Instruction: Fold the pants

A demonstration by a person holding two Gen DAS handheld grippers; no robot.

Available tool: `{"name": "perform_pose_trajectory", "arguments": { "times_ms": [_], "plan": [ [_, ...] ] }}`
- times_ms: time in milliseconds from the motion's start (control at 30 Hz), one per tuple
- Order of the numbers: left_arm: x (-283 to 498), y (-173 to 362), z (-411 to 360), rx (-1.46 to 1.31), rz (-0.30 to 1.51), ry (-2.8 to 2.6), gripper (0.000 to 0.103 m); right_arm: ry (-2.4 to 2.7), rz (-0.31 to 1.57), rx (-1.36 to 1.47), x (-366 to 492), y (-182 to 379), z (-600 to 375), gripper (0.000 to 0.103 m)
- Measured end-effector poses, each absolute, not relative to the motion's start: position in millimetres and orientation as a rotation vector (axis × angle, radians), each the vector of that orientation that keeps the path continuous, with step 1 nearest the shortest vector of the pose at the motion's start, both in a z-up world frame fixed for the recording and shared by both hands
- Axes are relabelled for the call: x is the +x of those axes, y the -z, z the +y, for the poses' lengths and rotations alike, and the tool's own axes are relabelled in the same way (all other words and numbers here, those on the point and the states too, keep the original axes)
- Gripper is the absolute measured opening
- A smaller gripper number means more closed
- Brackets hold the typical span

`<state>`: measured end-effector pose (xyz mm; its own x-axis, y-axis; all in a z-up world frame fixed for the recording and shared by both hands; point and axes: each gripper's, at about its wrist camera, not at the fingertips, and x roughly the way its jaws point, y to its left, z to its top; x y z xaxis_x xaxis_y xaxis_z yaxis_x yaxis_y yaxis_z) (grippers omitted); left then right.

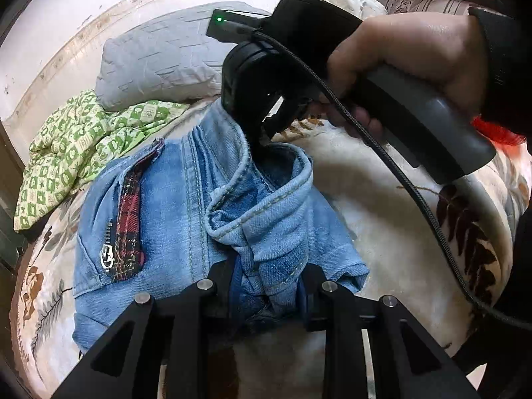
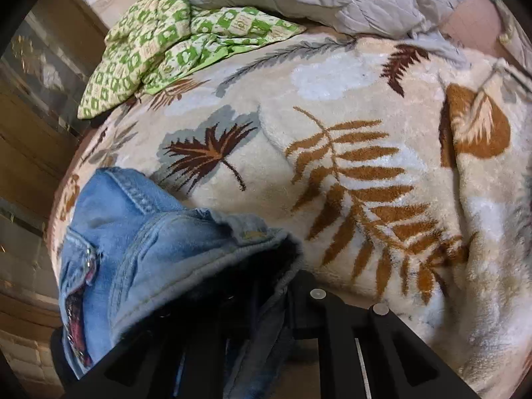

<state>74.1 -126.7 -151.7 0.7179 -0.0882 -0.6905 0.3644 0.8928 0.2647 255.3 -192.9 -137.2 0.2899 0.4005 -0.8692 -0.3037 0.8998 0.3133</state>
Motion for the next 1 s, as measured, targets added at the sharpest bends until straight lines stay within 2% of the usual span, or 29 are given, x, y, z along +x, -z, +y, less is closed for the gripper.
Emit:
{"name": "perform_pose_trajectory", "arguments": {
  "times_ms": [200,267,300,333,400,433,467,533,700,1000],
  "plan": [
    [72,152,-126,0.399,0.722,0.267,0.028,-0.446,1.163,0.04,249,128,-191,0.017],
    [70,150,-128,0.39,0.717,0.28,0.029,-0.411,1.146,0.019,246,124,-192,0.035],
    [71,149,-127,0.382,0.709,0.288,0.029,-0.375,1.128,-0.009,244,118,-194,0.059],
    [67,147,-123,0.371,0.686,0.303,0.034,-0.328,1.107,-0.04,241,112,-198,0.074],
    [60,146,-122,0.37,0.637,0.336,0.047,-0.288,1.062,-0.052,235,100,-206,0.081],
    [56,145,-123,0.38,0.624,0.345,0.061,-0.284,1.045,-0.047,232,94,-209,0.084],
    [53,143,-124,0.392,0.611,0.344,0.083,-0.273,1.014,-0.035,227,84,-215,0.086],
    [45,135,-125,0.388,0.605,0.375,0.103,-0.264,0.972,-0.021,221,72,-220,0.094],
    [20,96,-104,0.291,0.501,0.368,0.103,-0.266,0.883,-0.029,208,47,-223,0.094],
    [48,52,-29,0.105,0.545,0.306,0.103,-0.264,0.817,-0.084,202,19,-210,0.094]
  ]
}}
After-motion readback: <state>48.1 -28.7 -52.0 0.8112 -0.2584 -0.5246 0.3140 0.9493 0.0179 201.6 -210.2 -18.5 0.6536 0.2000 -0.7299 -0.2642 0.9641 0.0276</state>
